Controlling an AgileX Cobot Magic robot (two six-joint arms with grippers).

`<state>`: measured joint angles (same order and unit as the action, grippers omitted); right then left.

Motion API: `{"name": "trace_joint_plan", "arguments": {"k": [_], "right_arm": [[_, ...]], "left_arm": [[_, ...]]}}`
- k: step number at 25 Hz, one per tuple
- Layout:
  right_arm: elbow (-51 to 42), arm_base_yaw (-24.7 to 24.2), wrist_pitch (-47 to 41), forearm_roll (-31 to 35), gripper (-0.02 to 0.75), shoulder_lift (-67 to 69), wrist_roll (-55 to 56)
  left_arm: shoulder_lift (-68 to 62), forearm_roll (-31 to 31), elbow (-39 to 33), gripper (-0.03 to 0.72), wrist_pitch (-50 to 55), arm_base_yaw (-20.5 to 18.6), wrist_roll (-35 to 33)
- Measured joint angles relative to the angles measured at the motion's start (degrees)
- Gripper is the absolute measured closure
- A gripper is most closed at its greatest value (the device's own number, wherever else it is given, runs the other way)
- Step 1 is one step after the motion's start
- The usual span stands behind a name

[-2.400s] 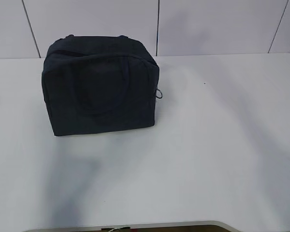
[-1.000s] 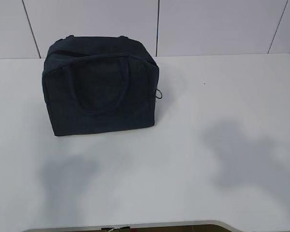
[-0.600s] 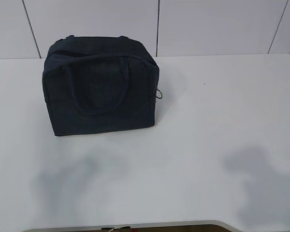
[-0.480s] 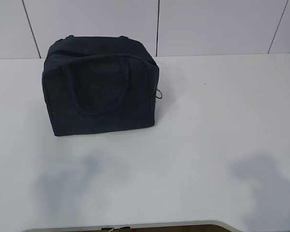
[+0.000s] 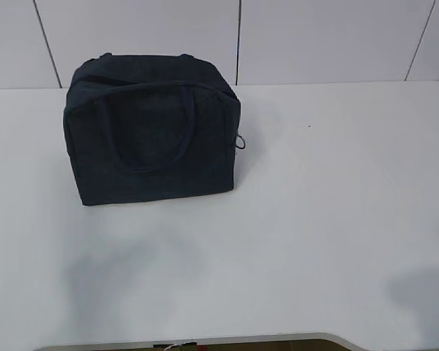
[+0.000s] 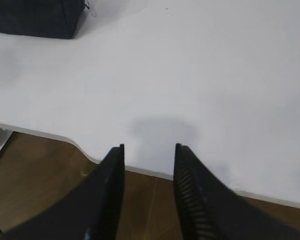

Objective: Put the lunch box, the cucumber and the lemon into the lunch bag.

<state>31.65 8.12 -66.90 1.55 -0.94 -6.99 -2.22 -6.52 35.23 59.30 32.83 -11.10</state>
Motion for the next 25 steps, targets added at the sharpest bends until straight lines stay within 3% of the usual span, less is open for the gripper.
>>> {"name": "trace_joint_plan", "arguments": {"k": [8, 25], "right_arm": [[-2.7, 0.0, 0.6, 0.0, 0.455, 0.0, 1.4], [-2.9, 0.0, 1.3, 0.1, 0.455, 0.0, 1.7]], "left_arm": [[1.6, -1.0, -4.8, 0.236, -1.1, 0.0, -0.6], [1.6, -1.5, -6.1, 0.268, 4.0, 0.0, 1.0]]}}
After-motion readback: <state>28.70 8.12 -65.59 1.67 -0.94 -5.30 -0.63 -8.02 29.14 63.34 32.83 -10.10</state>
